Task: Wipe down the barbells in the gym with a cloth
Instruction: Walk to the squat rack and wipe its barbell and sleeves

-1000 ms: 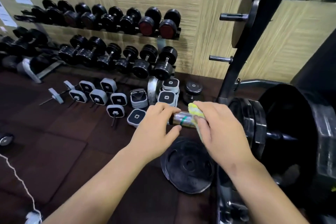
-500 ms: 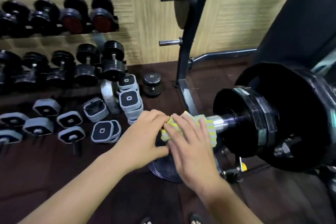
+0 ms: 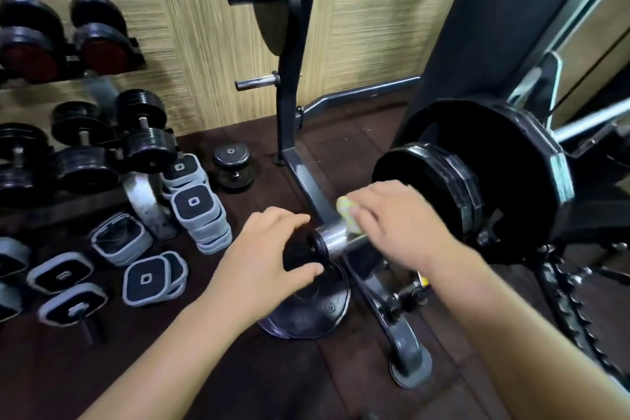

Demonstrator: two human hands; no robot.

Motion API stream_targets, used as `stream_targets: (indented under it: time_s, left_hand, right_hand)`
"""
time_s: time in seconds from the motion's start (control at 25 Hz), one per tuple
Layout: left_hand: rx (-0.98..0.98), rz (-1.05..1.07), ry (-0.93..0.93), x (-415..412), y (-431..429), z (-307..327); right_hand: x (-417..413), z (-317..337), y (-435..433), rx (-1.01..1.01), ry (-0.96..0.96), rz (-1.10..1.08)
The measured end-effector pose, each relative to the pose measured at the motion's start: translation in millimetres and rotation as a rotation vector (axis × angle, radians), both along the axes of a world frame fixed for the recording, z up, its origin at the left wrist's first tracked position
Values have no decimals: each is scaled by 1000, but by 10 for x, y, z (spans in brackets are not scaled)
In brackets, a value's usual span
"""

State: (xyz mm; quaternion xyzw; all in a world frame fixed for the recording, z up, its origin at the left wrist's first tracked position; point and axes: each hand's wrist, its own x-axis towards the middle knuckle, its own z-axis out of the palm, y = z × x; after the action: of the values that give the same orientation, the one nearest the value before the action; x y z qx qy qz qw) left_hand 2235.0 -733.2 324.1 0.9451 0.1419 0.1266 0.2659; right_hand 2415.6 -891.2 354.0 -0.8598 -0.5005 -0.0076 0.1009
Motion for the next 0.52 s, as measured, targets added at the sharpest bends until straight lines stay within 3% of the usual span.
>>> stream_targets:
  time_s: [0.08, 0.16, 0.28, 0.4, 0.52]
  left_hand:
    - [-3, -14, 13, 14, 32, 21]
    - [-6, -34, 26, 55, 57, 55]
    - [-26, -65, 61, 97, 94, 90]
    - [-19, -126, 96, 104, 79, 114]
    - [-8, -153, 95, 105, 67, 124]
  right_hand:
    - [140, 61, 116, -169, -31, -104]
    - [-124, -46, 321, -156, -102, -16]
    - [-456, -240, 121, 161, -36, 139]
    - [-178, -478, -240, 408, -116, -81]
    - [-541, -793, -74, 592, -23, -213]
